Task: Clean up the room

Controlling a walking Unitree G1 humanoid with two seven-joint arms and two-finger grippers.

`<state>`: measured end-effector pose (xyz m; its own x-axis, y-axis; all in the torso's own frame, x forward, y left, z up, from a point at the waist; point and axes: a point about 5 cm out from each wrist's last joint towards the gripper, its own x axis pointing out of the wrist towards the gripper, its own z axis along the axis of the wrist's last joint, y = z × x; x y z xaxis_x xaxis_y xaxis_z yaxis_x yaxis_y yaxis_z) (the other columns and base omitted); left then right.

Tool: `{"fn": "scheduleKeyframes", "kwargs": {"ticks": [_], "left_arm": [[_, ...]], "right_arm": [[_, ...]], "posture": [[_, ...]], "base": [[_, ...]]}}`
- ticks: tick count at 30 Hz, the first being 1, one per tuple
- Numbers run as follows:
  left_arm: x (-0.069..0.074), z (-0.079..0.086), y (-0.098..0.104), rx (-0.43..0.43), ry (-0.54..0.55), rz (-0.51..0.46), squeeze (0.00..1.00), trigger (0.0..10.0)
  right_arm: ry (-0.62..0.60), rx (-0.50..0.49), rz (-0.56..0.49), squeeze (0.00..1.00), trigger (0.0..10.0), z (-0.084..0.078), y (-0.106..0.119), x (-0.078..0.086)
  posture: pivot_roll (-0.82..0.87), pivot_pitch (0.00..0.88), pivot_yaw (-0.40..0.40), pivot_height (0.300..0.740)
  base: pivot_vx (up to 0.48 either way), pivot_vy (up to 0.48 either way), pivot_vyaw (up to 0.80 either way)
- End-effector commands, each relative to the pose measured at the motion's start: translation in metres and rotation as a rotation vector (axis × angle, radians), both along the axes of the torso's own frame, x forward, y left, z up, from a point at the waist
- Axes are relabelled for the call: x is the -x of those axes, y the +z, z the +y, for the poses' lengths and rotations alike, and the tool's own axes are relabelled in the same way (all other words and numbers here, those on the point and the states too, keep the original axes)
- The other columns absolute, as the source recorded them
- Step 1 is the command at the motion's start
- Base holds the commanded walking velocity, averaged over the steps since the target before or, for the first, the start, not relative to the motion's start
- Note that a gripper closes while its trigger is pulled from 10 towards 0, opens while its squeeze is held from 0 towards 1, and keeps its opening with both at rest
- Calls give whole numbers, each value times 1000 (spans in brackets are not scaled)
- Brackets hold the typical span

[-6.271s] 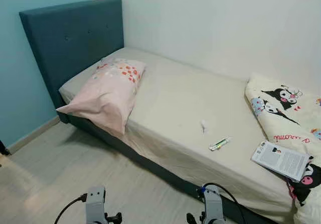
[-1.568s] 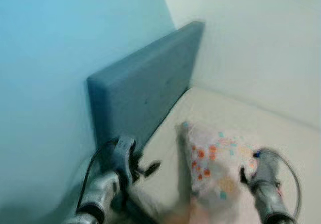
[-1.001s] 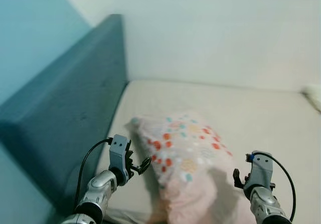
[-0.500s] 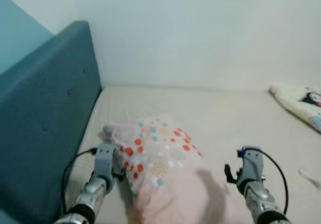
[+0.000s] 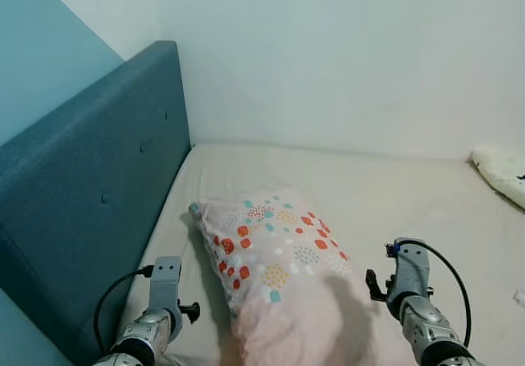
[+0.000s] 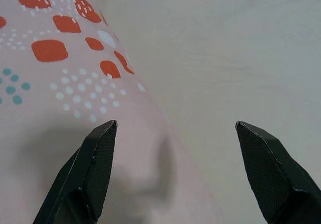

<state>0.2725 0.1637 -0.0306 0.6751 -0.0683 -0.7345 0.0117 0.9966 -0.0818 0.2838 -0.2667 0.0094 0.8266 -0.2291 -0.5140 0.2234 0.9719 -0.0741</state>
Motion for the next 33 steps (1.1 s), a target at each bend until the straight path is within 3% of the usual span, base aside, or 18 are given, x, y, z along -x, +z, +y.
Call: {"fn": "scheduleKeyframes", "kwargs": {"ticks": [1, 10, 16, 17, 19, 20, 21, 22, 24, 30, 32, 33], "left_arm": [[-3, -2, 2, 20, -15, 4, 0, 10000], [-4, -4, 4, 90, -14, 48, 0, 10000], [-3, -6, 6, 272, 7, 122, 0, 10000], [-3, -6, 6, 272, 7, 122, 0, 10000], [-3, -8, 9, 384, -19, 136, 0, 10000], [-3, -8, 9, 384, -19, 136, 0, 10000], [-6, -10, 15, 492, -46, 118, 0, 10000], [-6, -10, 15, 492, -46, 118, 0, 10000], [-8, -14, 21, 585, -81, 87, 0, 10000], [-11, -31, 29, 660, -201, -1, 0, 10000], [-14, -36, 34, 707, -193, -34, 0, 10000], [-19, -43, 41, 784, -186, -75, 0, 10000]], "right_arm": [[-3, 6, -1, 0, 10000, -1, 4, -4], [-4, -5, -28, 0, 10000, -5, 13, -11], [22, -6, -31, 0, 10000, -5, 16, -13], [22, -6, -31, 0, 10000, -5, 16, -13], [31, 0, -23, 0, 10000, -5, 16, -13], [31, 0, -23, 0, 10000, -5, 16, -13], [34, 9, -10, 0, 10000, -7, 15, -12], [34, 9, -10, 0, 10000, -7, 15, -12], [30, 13, 6, 0, 10000, -9, 13, -10], [38, 12, 38, 0, 10000, -9, 8, -5], [41, 9, 48, 0, 10000, -9, 6, -3], [48, 8, 68, 0, 10000, -9, 3, -1]], "posture": [[-75, 0, -40, 706], [-78, 0, -34, 676], [-79, 0, -33, 651], [-79, 0, -33, 651], [-78, 0, -34, 641], [-78, 0, -34, 641], [-75, 0, -35, 631], [-75, 0, -35, 631], [-73, 0, -34, 621], [-76, 0, -28, 596], [-78, 0, -27, 591], [-79, 0, -25, 586]], "base": [[0, 0, 0], [0, 0, 0], [0, 0, 0], [0, 0, 0], [0, 0, 0], [0, 0, 0], [0, 0, 0], [0, 0, 0], [0, 0, 0], [0, 0, 0], [0, 0, 0], [0, 0, 0]]}}
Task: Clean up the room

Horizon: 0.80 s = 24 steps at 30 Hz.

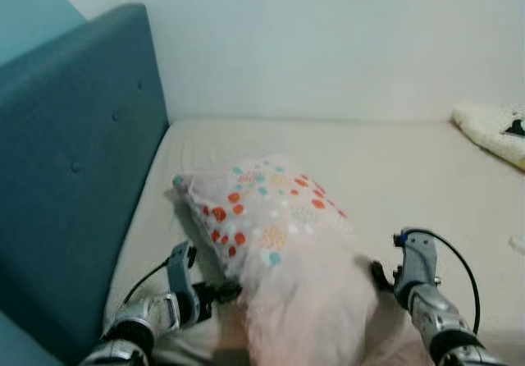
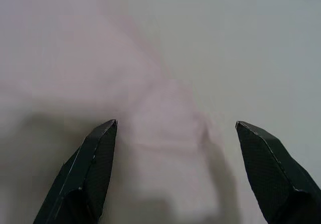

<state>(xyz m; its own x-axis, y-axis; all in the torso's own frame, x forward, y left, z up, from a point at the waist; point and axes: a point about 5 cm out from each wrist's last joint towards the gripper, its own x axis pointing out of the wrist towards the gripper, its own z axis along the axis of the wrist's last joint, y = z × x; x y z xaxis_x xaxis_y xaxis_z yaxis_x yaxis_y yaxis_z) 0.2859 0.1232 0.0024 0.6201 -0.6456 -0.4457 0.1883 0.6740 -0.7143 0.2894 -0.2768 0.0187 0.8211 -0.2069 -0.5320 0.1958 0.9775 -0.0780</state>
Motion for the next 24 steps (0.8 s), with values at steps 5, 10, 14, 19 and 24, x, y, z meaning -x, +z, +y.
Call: {"fn": "scheduleKeyframes", "kwargs": {"ticks": [5, 10, 14, 19, 24], "left_arm": [[-14, -15, 32, 301, 38, -103, 0, 10000], [-16, -17, 43, 385, 31, -135, 0, 10000], [-12, -25, 39, 344, 8, -105, 0, 10000], [-10, -28, 31, 203, 41, -94, 0, 10000], [-18, -6, 20, -78, 202, -139, 0, 10000]], "right_arm": [[29, 7, 86, 0, 10000, 2, -14, 12], [33, 1, 100, 0, 10000, 4, -17, 14], [39, 1, 108, 0, 10000, 7, -19, 15], [40, 1, 109, 0, 10000, 8, -19, 15], [40, 2, 110, 0, 10000, 8, -20, 15]], "posture": [[-78, 0, -24, 566], [-73, 0, -21, 546], [-71, 0, -15, 526], [-73, 0, -12, 506], [-71, 0, -11, 486]], "base": [[0, 0, 0], [0, 0, 0], [0, 0, 0], [0, 0, 0], [0, 0, 0]]}}
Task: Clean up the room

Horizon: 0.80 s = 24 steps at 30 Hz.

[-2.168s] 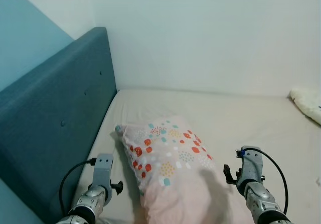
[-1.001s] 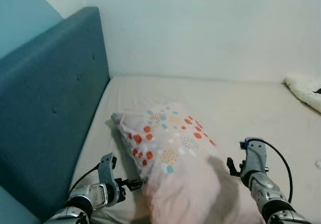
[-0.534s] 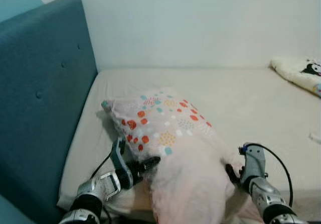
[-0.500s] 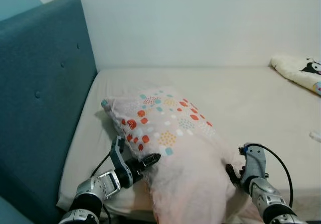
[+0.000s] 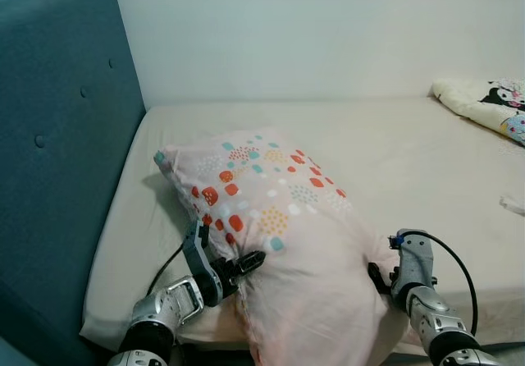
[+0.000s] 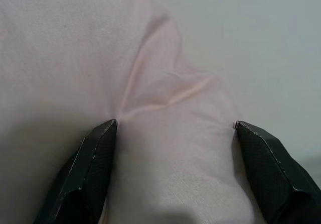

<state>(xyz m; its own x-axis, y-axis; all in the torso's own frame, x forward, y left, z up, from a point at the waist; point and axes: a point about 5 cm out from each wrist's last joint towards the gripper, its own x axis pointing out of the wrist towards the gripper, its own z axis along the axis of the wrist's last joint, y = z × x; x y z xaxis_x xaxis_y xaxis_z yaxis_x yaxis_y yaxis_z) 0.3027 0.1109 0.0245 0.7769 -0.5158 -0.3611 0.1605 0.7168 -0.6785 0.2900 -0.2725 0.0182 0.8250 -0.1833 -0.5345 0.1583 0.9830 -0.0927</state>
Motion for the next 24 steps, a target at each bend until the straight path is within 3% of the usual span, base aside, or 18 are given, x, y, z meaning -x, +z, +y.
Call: {"fn": "scheduleKeyframes", "kwargs": {"ticks": [1, 3, 6, 11, 16, 18, 21, 24], "left_arm": [[-3, 11, -2, -90, 56, -9, 0, 10000], [-6, 27, 1, -116, 128, -15, 0, 10000], [-7, 38, 2, -119, 161, -17, 0, 10000], [-7, 34, 7, -42, 118, -36, 0, 10000], [-3, -9, 34, 342, -44, -135, 0, 10000], [-2, -15, 37, 383, -65, -142, 0, 10000], [5, -38, 49, 484, -165, -167, 0, 10000], [10, -51, 51, 491, -220, -165, 0, 10000]], "right_arm": [[2, -9, 104, 0, 10000, 4, -20, 16], [4, -9, 103, 0, 10000, 4, -19, 16], [5, -8, 100, 0, 10000, 4, -18, 15], [8, -7, 100, 0, 10000, 5, -18, 14], [11, -4, 103, 0, 10000, 5, -18, 14], [12, -4, 104, 0, 10000, 5, -18, 14], [15, 1, 110, 0, 10000, 5, -19, 15], [13, 6, 110, 0, 10000, 4, -19, 15]], "posture": [[-71, 0, -11, 481], [-70, 0, -11, 471], [-66, 0, -14, 456], [-64, 0, -14, 441], [-72, 0, -15, 416], [-72, 0, -15, 411], [-77, 0, -15, 396], [-80, 0, -15, 381]], "base": [[0, 0, 0], [0, 0, 0], [0, 0, 0], [0, 0, 0], [0, 0, 0], [0, 0, 0], [0, 0, 0], [0, 0, 0]]}}
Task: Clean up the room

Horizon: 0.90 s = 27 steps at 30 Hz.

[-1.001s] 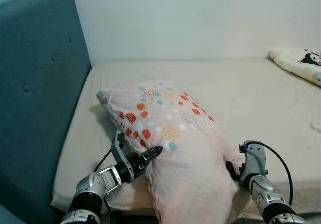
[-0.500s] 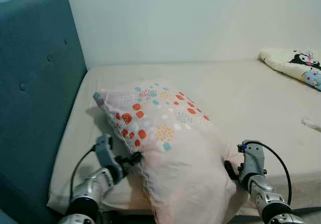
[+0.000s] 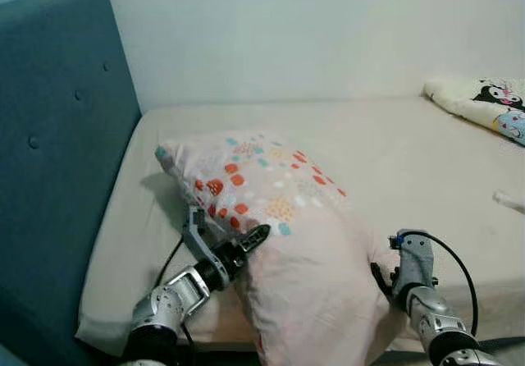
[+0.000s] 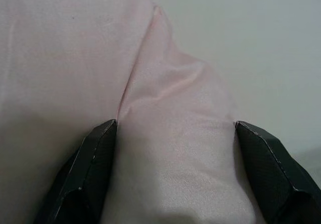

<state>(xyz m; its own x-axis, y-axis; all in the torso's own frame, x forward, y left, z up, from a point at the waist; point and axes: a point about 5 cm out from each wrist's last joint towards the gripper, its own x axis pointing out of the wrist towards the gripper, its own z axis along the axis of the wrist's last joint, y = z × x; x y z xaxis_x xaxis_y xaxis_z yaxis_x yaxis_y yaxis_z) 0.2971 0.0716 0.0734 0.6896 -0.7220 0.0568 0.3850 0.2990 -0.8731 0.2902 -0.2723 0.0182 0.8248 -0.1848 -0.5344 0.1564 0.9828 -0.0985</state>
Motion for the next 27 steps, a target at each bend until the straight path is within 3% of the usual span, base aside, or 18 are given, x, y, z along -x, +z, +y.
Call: {"fn": "scheduleKeyframes", "kwargs": {"ticks": [1, 3, 8, 10, 13, 22, 24, 25, 27], "left_arm": [[4, -12, 2, 24, -42, -7, 0, 10000], [6, -15, 1, 10, -54, -7, 0, 10000], [5, -23, 2, -194, -82, -65, 0, 10000], [4, -24, 3, -221, -84, -68, 0, 10000], [0, -26, 1, -333, -76, -58, 0, 10000], [1, -34, -14, -520, -99, -36, 0, 10000], [2, -34, -22, -623, -93, -30, 0, 10000], [2, -34, -22, -623, -93, -30, 0, 10000], [-8, -20, -18, -656, 10, -26, 0, 10000]], "right_arm": [[11, 0, 109, 0, 10000, 4, -19, 16], [9, 2, 108, 0, 10000, 3, -19, 16], [-1, 9, 99, 0, 10000, 1, -17, 15], [-2, 9, 98, 0, 10000, 1, -17, 15], [-5, 8, 88, 0, 10000, 1, -16, 14], [-18, 8, 67, 0, 10000, 0, -11, 9], [-22, 7, 62, 0, 10000, 0, -10, 9], [-22, 7, 62, 0, 10000, 0, -10, 9], [-24, 8, 60, 0, 10000, 0, -10, 9]], "posture": [[-80, 0, -15, 381], [-80, 0, -15, 376], [-79, 0, -15, 371], [-79, 0, -15, 371], [-79, 0, -12, 371], [-81, 0, -7, 371], [-83, 0, -5, 371], [-83, 0, -5, 371], [-85, 0, -3, 371]], "base": [[0, 0, 0], [0, 0, 0], [0, 0, 0], [0, 0, 0], [0, 0, 0], [0, 0, 0], [0, 0, 0], [0, 0, 0], [0, 0, 0]]}}
